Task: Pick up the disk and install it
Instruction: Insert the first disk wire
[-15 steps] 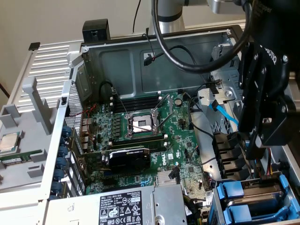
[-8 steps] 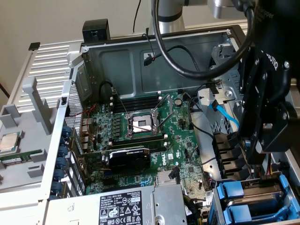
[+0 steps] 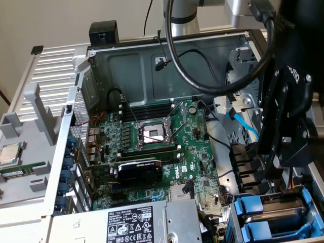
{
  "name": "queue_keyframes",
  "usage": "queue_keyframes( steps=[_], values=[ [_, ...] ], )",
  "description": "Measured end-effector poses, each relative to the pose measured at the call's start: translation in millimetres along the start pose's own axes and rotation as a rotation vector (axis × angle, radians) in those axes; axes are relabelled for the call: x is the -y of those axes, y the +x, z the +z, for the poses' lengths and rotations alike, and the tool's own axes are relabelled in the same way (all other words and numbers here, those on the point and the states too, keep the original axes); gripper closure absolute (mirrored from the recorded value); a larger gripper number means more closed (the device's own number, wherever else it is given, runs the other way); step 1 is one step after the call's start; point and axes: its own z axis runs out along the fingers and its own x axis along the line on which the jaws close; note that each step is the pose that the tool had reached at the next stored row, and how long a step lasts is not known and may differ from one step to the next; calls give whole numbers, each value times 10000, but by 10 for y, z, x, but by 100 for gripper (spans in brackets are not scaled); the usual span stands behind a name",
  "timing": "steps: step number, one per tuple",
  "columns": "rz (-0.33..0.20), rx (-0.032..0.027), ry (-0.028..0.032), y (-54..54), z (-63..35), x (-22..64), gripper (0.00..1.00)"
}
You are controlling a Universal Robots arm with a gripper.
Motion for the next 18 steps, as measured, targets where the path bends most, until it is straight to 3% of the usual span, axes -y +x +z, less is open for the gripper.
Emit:
queue_keyframes(
  steps=[1, 2, 6, 18],
  values=[
    [4, 13, -5, -1, 4, 0, 60],
    [8, 26, -11, -1, 7, 1, 67],
    [27, 64, -23, -3, 23, 3, 67],
    [80, 71, -35, -28, 28, 1, 67]
  ],
)
